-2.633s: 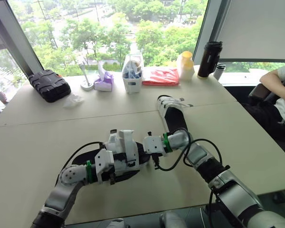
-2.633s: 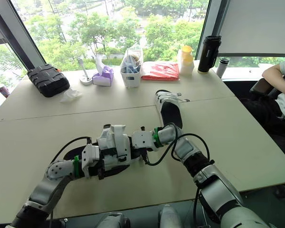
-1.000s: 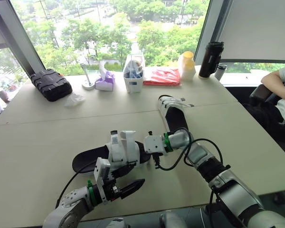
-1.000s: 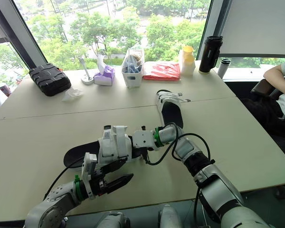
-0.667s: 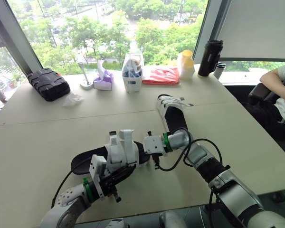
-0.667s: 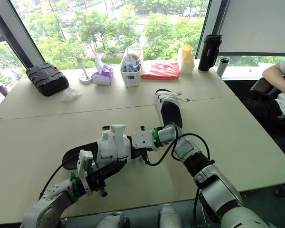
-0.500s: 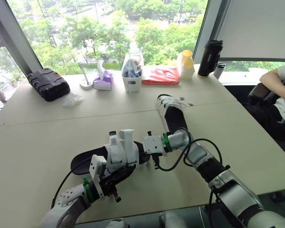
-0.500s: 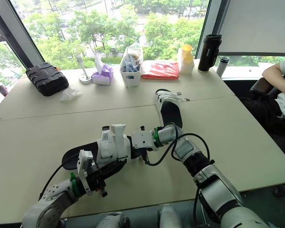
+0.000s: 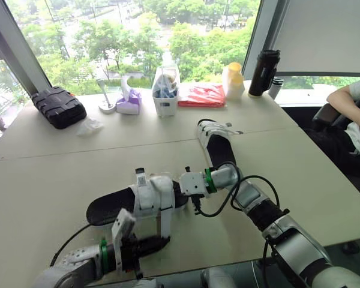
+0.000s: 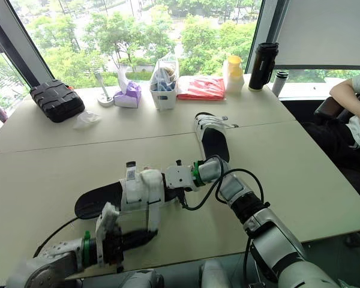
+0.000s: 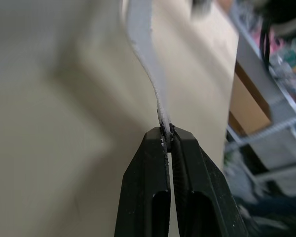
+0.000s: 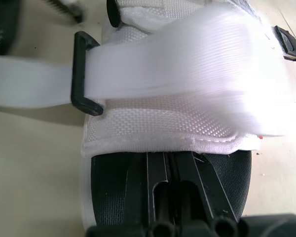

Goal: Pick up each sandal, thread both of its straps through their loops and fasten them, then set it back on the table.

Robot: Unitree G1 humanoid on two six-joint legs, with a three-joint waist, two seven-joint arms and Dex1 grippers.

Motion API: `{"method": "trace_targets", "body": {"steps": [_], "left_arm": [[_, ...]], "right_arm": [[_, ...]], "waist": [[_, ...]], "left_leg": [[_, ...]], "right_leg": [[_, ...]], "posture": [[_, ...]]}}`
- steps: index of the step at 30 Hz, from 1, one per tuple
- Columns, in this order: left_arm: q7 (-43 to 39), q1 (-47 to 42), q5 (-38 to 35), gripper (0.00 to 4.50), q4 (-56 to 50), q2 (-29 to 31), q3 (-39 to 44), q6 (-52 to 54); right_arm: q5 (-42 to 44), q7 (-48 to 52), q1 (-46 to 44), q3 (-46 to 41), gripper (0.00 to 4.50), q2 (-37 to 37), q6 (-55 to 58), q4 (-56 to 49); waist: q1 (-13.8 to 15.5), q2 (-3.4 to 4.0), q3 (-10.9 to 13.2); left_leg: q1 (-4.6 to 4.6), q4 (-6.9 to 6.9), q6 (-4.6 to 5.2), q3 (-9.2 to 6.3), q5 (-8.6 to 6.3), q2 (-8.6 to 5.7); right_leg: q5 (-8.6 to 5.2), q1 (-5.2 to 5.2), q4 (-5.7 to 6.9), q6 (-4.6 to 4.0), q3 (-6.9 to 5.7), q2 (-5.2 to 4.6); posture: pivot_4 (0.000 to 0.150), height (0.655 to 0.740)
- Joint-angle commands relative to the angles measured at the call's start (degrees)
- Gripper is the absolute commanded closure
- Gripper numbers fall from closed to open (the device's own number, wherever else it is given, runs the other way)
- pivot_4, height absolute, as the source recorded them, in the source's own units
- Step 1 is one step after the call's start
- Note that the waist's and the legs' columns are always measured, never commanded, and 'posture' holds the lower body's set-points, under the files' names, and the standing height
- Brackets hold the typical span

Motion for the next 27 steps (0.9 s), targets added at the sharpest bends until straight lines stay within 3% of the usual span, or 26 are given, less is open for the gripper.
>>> {"method": "trace_targets", "body": {"steps": [1,11,14,19,27], "left_arm": [[-1.1,1.3,1.4,4.49,-0.1,2.5,-2.3,1.8],[-8.0,5.4,-4.3,4.49,-6.5,8.1,-0.8,2.2],[-10.2,6.9,-3.4,4.49,-9.3,11.6,-1.7,1.4],[-10.8,8.9,-1.7,4.49,-10.4,12.3,-0.5,-4.4],[-8.6,4.6,-16.1,4.49,-11.1,9.0,10.3,-3.8]], "right_arm": [[-4.5,1.0,2.7,3.7,4.5,-0.6,2.4,4.2],[-4.7,0.9,2.5,3.8,4.5,-0.2,2.1,4.8],[-4.8,0.9,2.3,3.8,4.5,-0.1,1.9,5.1],[-4.9,1.0,2.0,3.7,4.5,0.1,1.6,5.5],[-5.0,1.1,1.7,3.7,4.5,0.1,1.3,5.9]], "waist": [[0.0,-0.01,0.0],[-0.1,-0.05,0.0],[-0.2,-0.12,-0.1],[-0.3,-0.15,-0.1],[-0.1,-0.2,0.0]], "left_leg": [[-0.01,0.04,0.0,-0.02,0.0,0.0],[-0.03,-0.13,-0.01,0.01,-0.01,0.03],[-0.03,-0.17,-0.01,0.02,-0.01,0.06],[0.0,-0.42,0.0,0.15,-0.01,0.07],[0.0,-0.58,-0.01,0.13,-0.01,0.1]], "right_leg": [[0.0,0.0,0.0,-0.01,-0.01,0.0],[-0.06,-0.09,-0.03,-0.12,0.0,-0.01],[-0.09,-0.11,-0.02,-0.16,0.0,0.01],[-0.17,-0.26,-0.04,-0.3,0.06,0.0],[-0.2,-0.35,0.0,-0.37,0.0,0.05]], "posture": [[0.15,0.74],[0.15,0.74],[0.15,0.74],[0.15,0.74],[0.15,0.74]]}}
